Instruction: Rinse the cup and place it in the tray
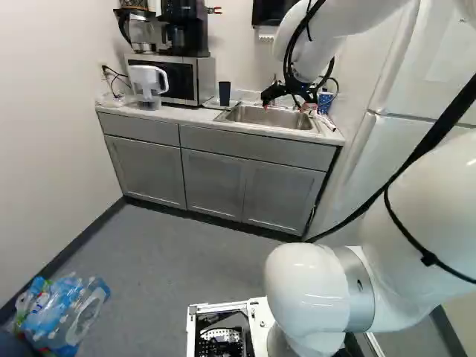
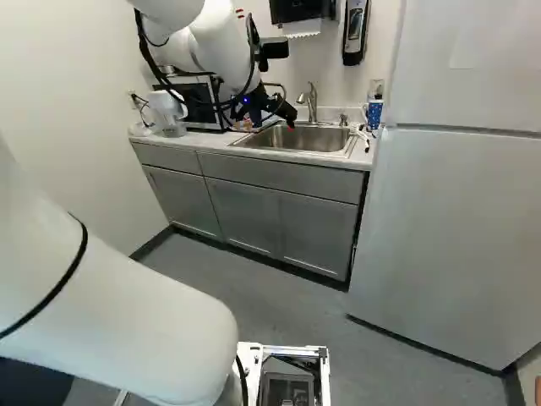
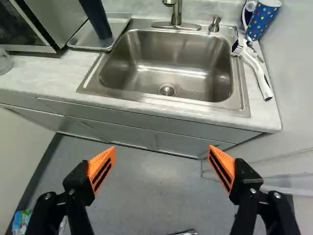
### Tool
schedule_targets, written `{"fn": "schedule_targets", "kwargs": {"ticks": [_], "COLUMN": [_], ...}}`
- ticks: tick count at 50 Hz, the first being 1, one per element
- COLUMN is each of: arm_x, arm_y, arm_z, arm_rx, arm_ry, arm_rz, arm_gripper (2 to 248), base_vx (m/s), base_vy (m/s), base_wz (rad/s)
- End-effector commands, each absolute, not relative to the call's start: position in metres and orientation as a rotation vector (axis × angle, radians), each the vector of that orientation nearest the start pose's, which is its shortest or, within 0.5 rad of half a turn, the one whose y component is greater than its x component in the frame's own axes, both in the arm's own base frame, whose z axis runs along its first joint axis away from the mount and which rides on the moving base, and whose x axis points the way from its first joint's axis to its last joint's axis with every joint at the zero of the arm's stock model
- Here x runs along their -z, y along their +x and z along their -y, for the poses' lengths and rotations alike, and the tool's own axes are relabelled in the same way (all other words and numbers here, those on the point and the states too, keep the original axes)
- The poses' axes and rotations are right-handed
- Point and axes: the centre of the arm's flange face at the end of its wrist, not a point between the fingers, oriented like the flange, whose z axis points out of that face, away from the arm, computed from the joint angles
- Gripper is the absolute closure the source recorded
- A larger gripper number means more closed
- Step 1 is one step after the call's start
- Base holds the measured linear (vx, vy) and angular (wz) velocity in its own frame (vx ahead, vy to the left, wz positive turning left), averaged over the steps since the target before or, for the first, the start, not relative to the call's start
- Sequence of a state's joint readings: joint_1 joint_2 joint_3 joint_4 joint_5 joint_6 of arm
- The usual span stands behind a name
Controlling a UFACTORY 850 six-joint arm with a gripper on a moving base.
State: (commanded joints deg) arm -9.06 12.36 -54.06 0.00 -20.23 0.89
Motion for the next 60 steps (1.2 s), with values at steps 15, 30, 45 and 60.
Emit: {"fn": "schedule_targets", "kwargs": {"ticks": [15,30,45,60], "arm_x": [-0.646,-0.635,-0.618,-0.594], "arm_y": [0.426,0.426,0.424,0.42], "arm_z": [0.067,0.065,0.061,0.056], "arm_rx": [1.259,1.279,1.311,1.356], "arm_ry": [-2.928,-2.919,-2.904,-2.882], "arm_rz": [-0.252,-0.243,-0.228,-0.208], "arm_gripper": [3,3,3,3], "base_vx": [0.0,0.0,0.0,0.0], "base_vy": [0.0,0.0,0.0,0.0], "base_wz": [0.0,0.0,0.0,0.0]}}
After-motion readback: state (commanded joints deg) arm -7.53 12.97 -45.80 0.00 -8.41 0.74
